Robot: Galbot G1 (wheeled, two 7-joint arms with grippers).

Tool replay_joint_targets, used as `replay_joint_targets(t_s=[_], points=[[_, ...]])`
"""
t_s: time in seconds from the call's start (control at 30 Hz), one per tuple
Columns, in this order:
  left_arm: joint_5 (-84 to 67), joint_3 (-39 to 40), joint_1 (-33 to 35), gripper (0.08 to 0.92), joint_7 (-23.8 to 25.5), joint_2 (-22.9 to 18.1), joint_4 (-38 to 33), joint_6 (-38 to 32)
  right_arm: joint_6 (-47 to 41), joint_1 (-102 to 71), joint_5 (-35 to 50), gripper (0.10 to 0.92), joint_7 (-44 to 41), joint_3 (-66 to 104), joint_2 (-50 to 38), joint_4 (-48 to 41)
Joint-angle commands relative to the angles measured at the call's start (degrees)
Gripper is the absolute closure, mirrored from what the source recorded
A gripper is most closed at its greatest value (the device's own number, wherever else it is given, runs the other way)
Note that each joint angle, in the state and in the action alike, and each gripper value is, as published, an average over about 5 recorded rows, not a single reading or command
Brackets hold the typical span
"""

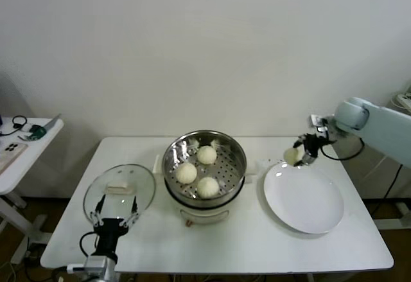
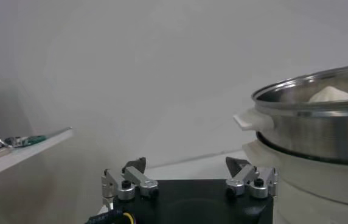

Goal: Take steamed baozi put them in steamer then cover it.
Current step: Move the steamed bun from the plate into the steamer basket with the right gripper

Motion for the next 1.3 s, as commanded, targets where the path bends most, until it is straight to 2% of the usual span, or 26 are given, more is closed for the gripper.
replay_joint_targets(t_s=[0.03, 0.33, 0.87, 1.3], points=[[-0.25, 0.82, -0.55, 0.177, 0.06, 0.75, 0.2, -0.17, -3.43, 21.83, 22.22, 0.33, 3.23, -17.71, 10.01, 6.45], [-0.07, 2.16, -1.16, 0.177, 0.2, 2.2, 1.02, -0.34, -4.52, 23.32, 26.93, 0.33, 4.76, -20.13, 16.73, 8.9], [-0.75, 1.84, -1.01, 0.177, 0.34, 3.05, 0.86, -0.59, -6.06, 13.59, 27.45, 0.321, 7.87, -20.03, 30.13, 5.75], [-1.77, 0.7, -0.25, 0.177, 0.91, 3.55, 0.85, -0.92, -6.03, 10.67, 23.97, 0.321, 7.81, -21.65, 30.54, 4.94]])
